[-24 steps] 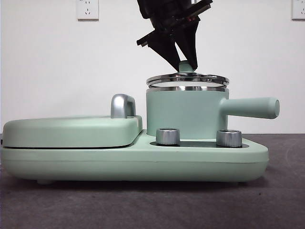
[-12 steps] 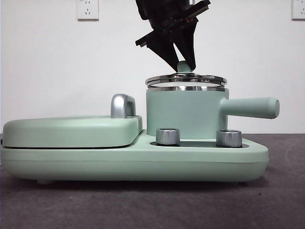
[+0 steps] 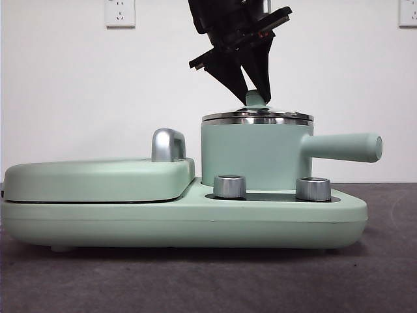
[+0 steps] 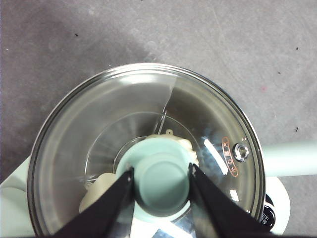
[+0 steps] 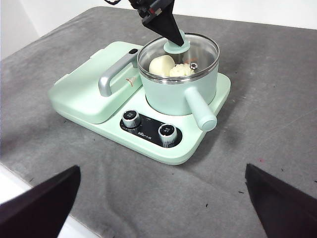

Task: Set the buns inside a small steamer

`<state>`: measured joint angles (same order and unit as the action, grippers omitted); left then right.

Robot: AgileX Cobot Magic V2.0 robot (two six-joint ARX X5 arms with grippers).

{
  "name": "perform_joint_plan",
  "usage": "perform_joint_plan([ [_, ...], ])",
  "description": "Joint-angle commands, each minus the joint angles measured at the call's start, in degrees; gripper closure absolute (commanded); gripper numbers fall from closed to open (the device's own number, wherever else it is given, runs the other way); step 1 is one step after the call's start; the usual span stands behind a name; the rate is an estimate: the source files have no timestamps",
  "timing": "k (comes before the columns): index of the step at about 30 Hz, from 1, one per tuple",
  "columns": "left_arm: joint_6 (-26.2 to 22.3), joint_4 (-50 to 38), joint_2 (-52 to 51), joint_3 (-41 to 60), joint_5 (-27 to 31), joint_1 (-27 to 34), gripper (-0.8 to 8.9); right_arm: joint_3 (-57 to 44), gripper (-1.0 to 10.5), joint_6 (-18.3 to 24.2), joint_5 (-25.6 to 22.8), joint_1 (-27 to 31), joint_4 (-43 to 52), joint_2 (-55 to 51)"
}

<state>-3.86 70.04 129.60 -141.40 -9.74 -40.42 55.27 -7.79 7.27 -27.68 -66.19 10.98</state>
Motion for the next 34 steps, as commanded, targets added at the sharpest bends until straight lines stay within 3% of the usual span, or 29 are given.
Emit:
perform_joint_plan([
  [1,0.07,-0.22,3.04,-1.66,-0.63,-1.05,7.95,0.55,4.1,-0.59,-0.24,-0.31,0.55,-0.02],
  [4,0.33,0.81,3.21,-1.66,-0.63,-1.2,7.8,0.55,4.1,-0.7,-0.24,-0.31,0.52,-0.02],
  [5,0.81,1.01,3.19,-1.68,-0.63,-1.22,7.36,0.55,4.1,-0.81,-0.24,-0.31,0.52,-0.02],
  [8,3.45,2.27,2.95,-2.49,-0.63,-1.16,3.68,0.55,4.1,-0.81,-0.22,-0.31,0.35,-0.02],
  [9,4.02,2.8,2.29,-2.56,-0.63,-1.01,3.24,0.55,4.1,-0.85,-0.22,-0.31,0.11,-0.02],
  [19,6.73,12.7,-13.31,0.07,-0.63,0.35,3.18,0.55,4.1,-1.2,1.03,-0.31,0.07,-0.02],
  [27,3.28,11.91,-39.19,29.79,-0.61,0.17,3.18,0.55,4.1,1.49,5.66,-0.31,0.24,0.0],
  [34,6.8,-1.4,-61.24,54.29,-0.59,0.24,3.18,0.55,4.1,4.0,8.46,-0.31,0.57,0.0],
])
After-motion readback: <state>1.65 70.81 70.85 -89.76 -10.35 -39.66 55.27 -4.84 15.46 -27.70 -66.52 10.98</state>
